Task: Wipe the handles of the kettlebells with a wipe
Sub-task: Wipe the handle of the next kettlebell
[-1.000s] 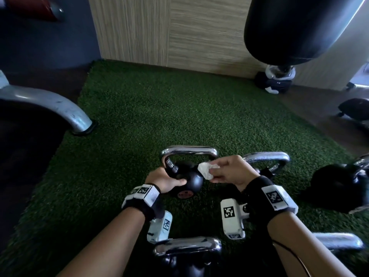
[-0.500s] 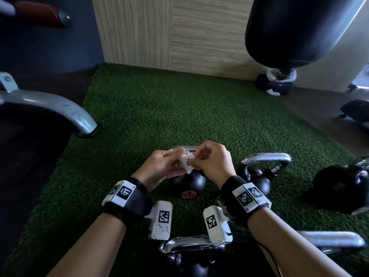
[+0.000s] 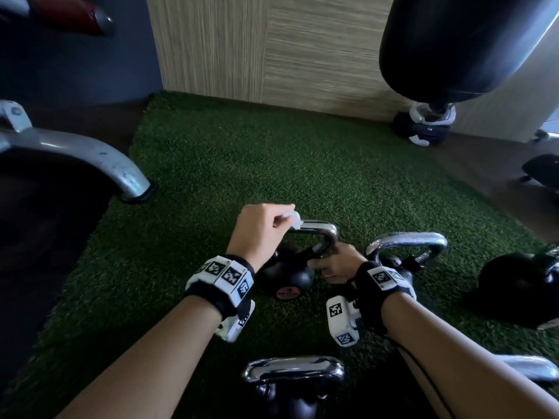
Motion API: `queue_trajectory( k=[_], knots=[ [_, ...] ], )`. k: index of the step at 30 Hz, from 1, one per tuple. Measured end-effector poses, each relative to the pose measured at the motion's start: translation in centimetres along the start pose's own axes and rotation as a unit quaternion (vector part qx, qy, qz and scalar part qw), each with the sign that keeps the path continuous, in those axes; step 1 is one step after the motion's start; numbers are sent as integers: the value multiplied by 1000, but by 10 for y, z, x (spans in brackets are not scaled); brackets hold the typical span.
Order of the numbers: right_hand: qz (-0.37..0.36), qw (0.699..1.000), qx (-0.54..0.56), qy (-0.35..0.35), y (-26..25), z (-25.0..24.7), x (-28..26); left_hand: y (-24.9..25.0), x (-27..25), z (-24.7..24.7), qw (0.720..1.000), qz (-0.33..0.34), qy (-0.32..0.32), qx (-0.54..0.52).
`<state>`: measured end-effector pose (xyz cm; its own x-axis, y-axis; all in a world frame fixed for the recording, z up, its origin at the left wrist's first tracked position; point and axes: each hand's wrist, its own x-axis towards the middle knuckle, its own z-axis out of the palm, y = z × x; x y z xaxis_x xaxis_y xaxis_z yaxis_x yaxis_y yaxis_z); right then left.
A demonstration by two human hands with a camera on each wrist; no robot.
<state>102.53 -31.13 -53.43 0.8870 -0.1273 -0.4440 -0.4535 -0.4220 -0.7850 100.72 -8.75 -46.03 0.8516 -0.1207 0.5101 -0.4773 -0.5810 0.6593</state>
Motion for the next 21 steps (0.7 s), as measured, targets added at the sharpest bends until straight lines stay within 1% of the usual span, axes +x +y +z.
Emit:
queue_trajectory(
  k=[1, 2, 5, 7, 8, 9, 11, 12, 13, 14, 16, 17, 18, 20, 21],
  knots=[
    [-6, 1000, -13, -22, 3, 6, 6, -2, 3, 3, 1000, 11, -22, 17],
    [-11, 999, -8, -30, 5, 10, 8, -4, 5, 5, 998, 27, -43, 35],
    [-20, 999, 33, -3, 3, 16, 4, -7, 6, 11, 986, 91, -85, 108],
    [-12, 997, 72, 7, 8, 16, 5, -9, 1, 8, 980, 123, -92, 123],
    [-13, 996, 90, 7, 8, 16, 4, -13, -1, 6, 983, 123, -82, 110],
    [-12, 994, 104, 4, 11, 17, 5, -18, -3, 2, 988, 108, -63, 87],
    [-14, 992, 122, 0, 11, 19, 6, -33, -5, -7, 998, 48, -4, 36],
    [-13, 992, 128, -2, 11, 19, 6, -40, -8, -11, 999, 19, 23, 11],
    [-12, 991, 133, -2, 13, 19, 7, -46, -10, -11, 999, 5, 35, -10],
    [-8, 990, 139, -4, 13, 20, 7, -48, -13, -11, 999, 8, 37, -22],
    [3, 987, 158, -7, 16, 20, 8, -46, -20, -5, 998, 42, 42, -27],
    [9, 985, 170, -5, 17, 21, 8, -46, -23, -2, 997, 47, 54, -40],
    [15, 984, 176, -4, 18, 21, 8, -49, -27, 0, 995, 34, 73, -58],
    [22, 984, 177, -10, 18, 24, 8, -63, -33, 4, 988, -40, 106, -108],
    [24, 984, 178, -13, 17, 24, 7, -72, -36, 5, 978, -94, 106, -151]
  ],
)
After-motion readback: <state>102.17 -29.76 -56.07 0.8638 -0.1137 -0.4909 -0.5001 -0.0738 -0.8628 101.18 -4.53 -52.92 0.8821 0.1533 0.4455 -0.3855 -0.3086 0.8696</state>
